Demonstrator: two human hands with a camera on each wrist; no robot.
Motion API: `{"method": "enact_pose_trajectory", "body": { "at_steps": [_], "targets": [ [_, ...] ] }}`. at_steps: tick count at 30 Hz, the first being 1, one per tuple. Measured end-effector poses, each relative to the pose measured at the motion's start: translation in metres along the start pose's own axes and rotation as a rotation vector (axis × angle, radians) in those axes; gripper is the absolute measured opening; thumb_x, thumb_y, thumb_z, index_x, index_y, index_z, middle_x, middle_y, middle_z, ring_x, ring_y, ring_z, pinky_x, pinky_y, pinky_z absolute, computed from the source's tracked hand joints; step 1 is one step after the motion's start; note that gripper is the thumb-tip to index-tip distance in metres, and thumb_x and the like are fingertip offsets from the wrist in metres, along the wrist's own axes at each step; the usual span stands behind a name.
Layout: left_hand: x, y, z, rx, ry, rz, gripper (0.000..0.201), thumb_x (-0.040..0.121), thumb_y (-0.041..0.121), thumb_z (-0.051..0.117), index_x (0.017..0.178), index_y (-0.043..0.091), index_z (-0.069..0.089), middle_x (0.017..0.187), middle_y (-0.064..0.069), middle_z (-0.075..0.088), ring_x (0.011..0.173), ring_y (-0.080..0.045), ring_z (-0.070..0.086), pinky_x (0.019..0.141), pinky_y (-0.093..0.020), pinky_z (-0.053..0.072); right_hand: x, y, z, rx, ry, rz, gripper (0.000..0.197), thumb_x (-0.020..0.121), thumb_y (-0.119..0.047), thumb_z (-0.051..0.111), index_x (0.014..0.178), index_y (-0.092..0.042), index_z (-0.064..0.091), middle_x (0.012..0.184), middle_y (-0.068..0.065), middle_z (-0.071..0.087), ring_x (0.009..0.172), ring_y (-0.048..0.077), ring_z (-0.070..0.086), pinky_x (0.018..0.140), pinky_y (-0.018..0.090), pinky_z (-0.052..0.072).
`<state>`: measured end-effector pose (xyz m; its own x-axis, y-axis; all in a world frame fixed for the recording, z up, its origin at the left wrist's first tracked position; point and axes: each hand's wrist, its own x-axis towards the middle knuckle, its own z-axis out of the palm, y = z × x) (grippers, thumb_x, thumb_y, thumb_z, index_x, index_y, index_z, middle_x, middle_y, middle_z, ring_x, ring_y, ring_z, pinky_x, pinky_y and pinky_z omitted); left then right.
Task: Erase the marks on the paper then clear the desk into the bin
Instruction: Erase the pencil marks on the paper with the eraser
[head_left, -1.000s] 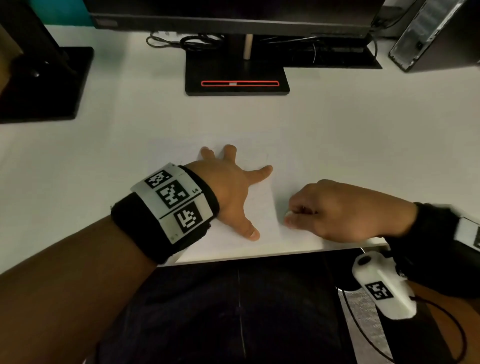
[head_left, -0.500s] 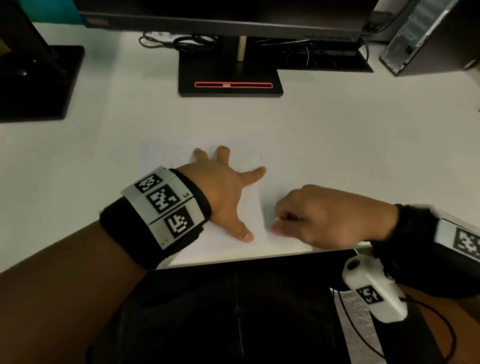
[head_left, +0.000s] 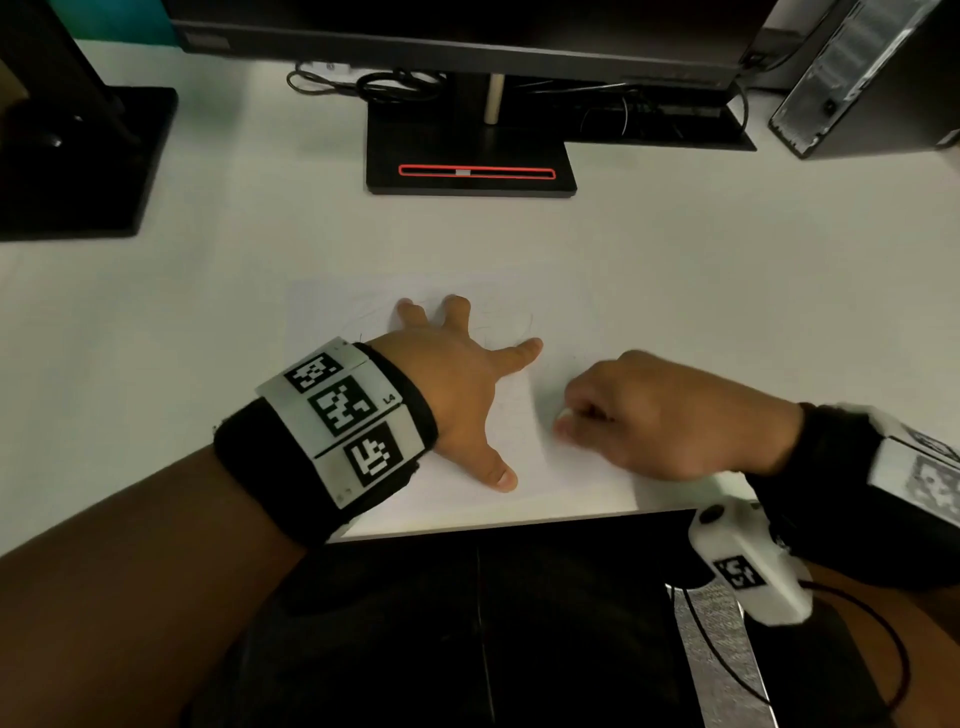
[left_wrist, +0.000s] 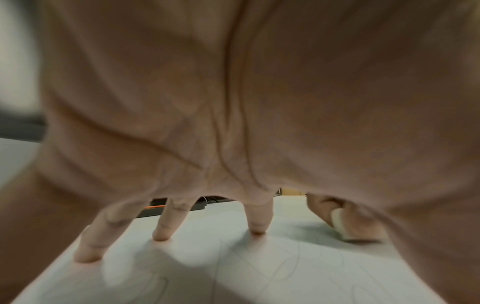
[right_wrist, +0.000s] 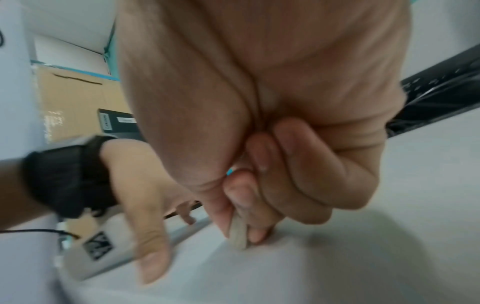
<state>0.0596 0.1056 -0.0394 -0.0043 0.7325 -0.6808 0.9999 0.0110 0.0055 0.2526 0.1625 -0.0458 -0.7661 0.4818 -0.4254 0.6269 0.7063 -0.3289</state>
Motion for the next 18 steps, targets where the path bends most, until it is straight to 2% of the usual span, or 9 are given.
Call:
{"method": "enact_pose_trajectory", "body": {
  "at_steps": [2, 6, 9, 11, 15, 18],
  "targets": [
    [0.0, 0.001, 0.0, -0.002, -0.004, 0.002, 0.126, 0.063, 0.084, 0.069, 0.145, 0.06, -0.024, 0.159, -0.012, -0.017, 0.145, -0.056, -0.012, 0.109, -0.065, 0.035, -0.003, -0.008, 0.006, -0.002, -0.057, -0.045, 0.044, 0.102, -0.045, 0.049, 0.072, -0.013, 0.054, 0.068, 0.002, 0.058, 0.064, 0.017, 0.054, 0.065, 0.036, 0.047],
    [-0.001, 0.0, 0.0, -0.005, 0.0, 0.007, 0.126, 0.063, 0.083, 0.07, 0.146, 0.06, -0.023, 0.16, -0.011, -0.018, 0.145, -0.055, -0.013, 0.109, -0.066, 0.035, 0.005, 0.008, -0.009, 0.045, 0.014, 0.081, 0.046, 0.102, -0.042, 0.052, 0.071, -0.008, 0.053, 0.066, 0.007, 0.059, 0.059, 0.017, 0.05, 0.061, 0.034, 0.042],
    [-0.001, -0.001, 0.001, -0.012, 0.003, 0.01, 0.127, 0.063, 0.082, 0.07, 0.146, 0.06, -0.022, 0.16, -0.011, -0.017, 0.145, -0.056, -0.013, 0.109, -0.066, 0.036, 0.003, 0.0, -0.001, 0.013, 0.009, 0.006, 0.045, 0.103, -0.042, 0.05, 0.069, -0.012, 0.051, 0.064, 0.003, 0.057, 0.06, 0.017, 0.052, 0.059, 0.031, 0.041],
    [-0.001, 0.0, 0.001, -0.015, 0.008, 0.014, 0.127, 0.063, 0.082, 0.071, 0.147, 0.06, -0.022, 0.16, -0.011, -0.017, 0.145, -0.056, -0.012, 0.109, -0.065, 0.036, 0.001, -0.005, 0.005, 0.022, -0.045, -0.034, 0.045, 0.102, -0.043, 0.049, 0.071, -0.011, 0.053, 0.068, 0.006, 0.059, 0.064, 0.02, 0.055, 0.063, 0.035, 0.044],
    [-0.001, -0.001, 0.002, -0.012, 0.018, 0.016, 0.127, 0.063, 0.082, 0.071, 0.147, 0.059, -0.021, 0.161, -0.011, -0.018, 0.145, -0.055, -0.013, 0.108, -0.066, 0.036, 0.007, 0.013, -0.013, 0.026, 0.036, 0.112, 0.046, 0.102, -0.041, 0.051, 0.069, -0.01, 0.052, 0.063, 0.002, 0.057, 0.059, 0.016, 0.051, 0.059, 0.033, 0.041],
    [0.0, -0.001, 0.003, -0.01, 0.025, 0.014, 0.127, 0.062, 0.083, 0.071, 0.147, 0.06, -0.021, 0.16, -0.011, -0.015, 0.145, -0.056, -0.011, 0.106, -0.066, 0.039, 0.005, 0.004, -0.005, 0.008, 0.011, 0.04, 0.045, 0.102, -0.042, 0.05, 0.07, -0.011, 0.053, 0.065, 0.003, 0.059, 0.06, 0.018, 0.053, 0.059, 0.034, 0.042]
  ]
}}
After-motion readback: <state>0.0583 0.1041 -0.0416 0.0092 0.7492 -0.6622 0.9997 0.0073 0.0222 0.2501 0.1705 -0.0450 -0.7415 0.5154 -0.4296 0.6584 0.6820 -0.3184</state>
